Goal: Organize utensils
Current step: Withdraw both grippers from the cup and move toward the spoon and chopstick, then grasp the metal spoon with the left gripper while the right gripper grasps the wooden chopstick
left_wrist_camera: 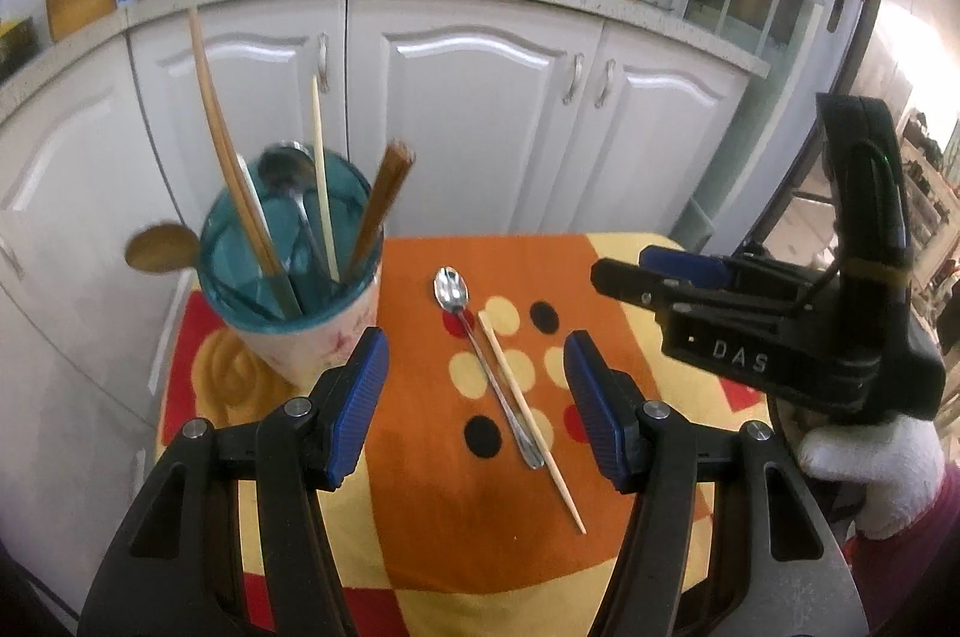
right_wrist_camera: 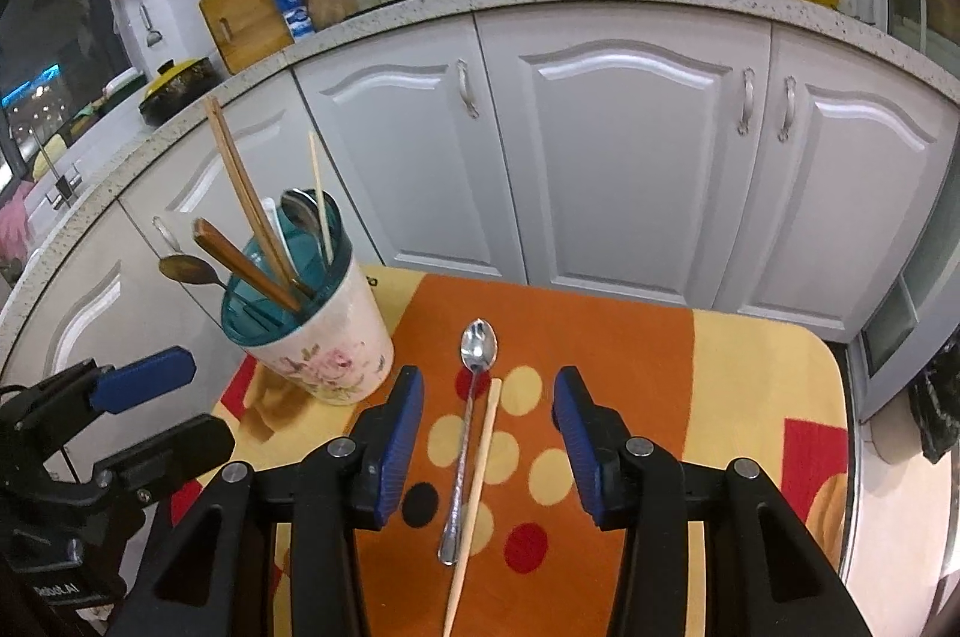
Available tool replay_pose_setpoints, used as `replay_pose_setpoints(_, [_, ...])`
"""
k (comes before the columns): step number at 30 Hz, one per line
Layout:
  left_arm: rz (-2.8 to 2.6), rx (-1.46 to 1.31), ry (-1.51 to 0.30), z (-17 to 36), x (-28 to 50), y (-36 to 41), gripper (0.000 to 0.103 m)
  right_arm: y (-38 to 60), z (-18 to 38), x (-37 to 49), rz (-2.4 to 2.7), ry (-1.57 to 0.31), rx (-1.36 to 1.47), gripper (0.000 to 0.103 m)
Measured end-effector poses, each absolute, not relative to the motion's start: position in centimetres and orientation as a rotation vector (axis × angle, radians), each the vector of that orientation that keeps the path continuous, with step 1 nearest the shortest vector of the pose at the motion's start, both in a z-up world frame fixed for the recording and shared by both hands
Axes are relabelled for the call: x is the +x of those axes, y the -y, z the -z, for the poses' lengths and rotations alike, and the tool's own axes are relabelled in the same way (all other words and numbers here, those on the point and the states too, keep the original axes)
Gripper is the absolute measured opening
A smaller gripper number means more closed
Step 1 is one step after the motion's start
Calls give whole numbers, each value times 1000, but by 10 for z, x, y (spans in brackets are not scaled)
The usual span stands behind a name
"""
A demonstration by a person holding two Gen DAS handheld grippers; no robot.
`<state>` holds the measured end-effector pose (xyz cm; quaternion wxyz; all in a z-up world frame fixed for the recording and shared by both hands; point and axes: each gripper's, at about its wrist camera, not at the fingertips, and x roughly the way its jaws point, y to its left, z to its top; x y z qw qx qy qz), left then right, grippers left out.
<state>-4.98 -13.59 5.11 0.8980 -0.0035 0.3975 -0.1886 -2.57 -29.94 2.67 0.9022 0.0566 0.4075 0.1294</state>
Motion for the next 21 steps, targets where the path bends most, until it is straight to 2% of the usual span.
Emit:
replay_pose_setpoints(17, [424, -16, -951, 9, -55, 135, 60, 315, 36, -12, -281, -983, 147, 43])
replay_pose_setpoints(21, [414, -26, -997, 27, -48, 134, 60, 308, 54, -4, -324, -1019, 161, 35])
